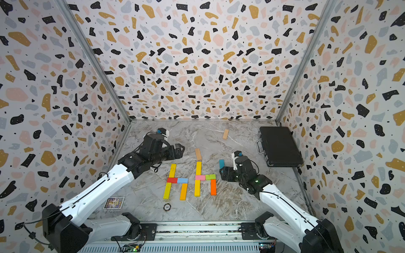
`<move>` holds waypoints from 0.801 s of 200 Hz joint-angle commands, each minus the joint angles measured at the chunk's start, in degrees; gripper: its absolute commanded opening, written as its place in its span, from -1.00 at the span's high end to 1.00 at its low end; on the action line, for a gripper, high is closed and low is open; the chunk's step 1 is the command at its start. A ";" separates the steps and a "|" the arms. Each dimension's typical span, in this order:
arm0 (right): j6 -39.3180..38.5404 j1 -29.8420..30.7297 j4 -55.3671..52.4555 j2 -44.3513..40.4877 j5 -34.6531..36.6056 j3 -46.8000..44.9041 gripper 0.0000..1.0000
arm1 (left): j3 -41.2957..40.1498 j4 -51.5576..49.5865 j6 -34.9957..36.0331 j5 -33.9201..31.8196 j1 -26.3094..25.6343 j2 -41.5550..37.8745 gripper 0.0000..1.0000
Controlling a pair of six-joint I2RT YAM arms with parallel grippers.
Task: Assemble the letter h with building blocks
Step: Pick up the building block from the center of the board.
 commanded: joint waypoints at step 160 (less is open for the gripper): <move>-1.14 0.33 -10.20 -3.95 7.87 1.03 -0.67 | 20.55 6.07 5.16 10.48 -0.02 41.83 -0.65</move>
